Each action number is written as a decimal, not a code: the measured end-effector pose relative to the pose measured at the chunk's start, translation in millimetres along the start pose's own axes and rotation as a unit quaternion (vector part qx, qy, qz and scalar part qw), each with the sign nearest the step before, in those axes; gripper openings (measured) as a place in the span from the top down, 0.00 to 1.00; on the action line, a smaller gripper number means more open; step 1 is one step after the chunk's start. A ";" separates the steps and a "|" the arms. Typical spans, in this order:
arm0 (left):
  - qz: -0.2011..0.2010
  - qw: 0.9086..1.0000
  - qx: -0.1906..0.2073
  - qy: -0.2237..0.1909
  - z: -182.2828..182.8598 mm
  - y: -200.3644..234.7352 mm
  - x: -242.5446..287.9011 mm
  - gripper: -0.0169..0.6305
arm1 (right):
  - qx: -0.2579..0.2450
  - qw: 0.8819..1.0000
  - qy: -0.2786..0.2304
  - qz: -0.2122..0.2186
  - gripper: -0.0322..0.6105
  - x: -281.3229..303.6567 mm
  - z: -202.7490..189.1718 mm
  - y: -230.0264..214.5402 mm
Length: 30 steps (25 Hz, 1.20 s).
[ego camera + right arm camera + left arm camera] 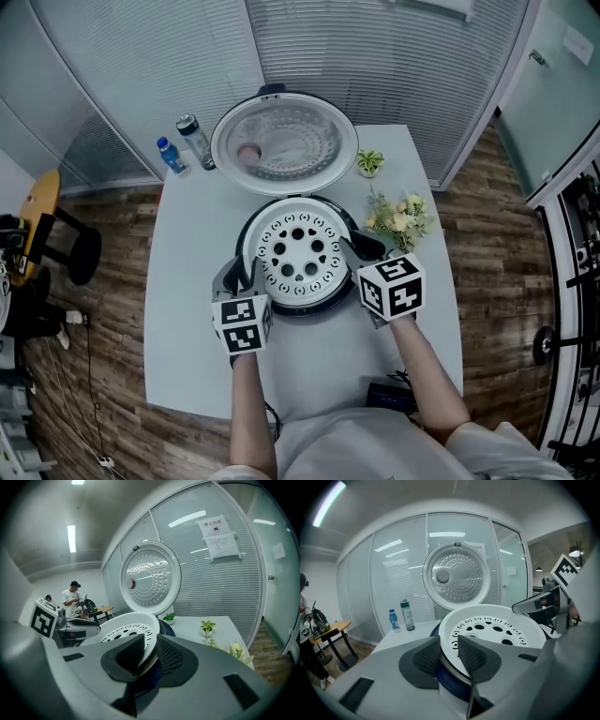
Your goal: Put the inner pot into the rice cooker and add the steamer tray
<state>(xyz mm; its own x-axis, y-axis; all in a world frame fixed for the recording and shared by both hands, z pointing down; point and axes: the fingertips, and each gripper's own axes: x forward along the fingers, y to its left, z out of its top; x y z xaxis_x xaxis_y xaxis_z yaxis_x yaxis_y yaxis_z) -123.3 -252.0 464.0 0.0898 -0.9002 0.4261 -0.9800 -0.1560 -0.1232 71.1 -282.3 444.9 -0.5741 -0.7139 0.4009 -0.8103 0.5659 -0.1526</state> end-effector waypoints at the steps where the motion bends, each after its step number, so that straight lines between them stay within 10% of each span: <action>1: 0.002 1.000 0.005 0.001 -0.1 0.0 0.1 0.80 | -0.003 1.000 0.000 -0.001 0.83 0.0 0.2 0.0; 14: 0.014 0.999 0.052 -0.003 0.9 -5.2 -4.2 0.77 | -0.014 1.000 -0.008 -0.018 0.83 -13.1 0.3 -1.9; 30: -0.029 0.997 -0.042 -0.065 18.3 -21.9 -60.9 0.86 | 0.071 0.995 -0.058 0.040 0.89 -67.1 -3.1 23.2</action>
<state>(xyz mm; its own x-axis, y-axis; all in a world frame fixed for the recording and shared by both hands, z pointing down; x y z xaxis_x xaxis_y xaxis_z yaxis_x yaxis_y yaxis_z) -104.1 -201.2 424.3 0.1626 -0.9367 0.3101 -0.9837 -0.1785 -0.0235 91.2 -220.0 417.3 -0.6402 -0.7168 0.2763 -0.7655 0.5647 -0.3084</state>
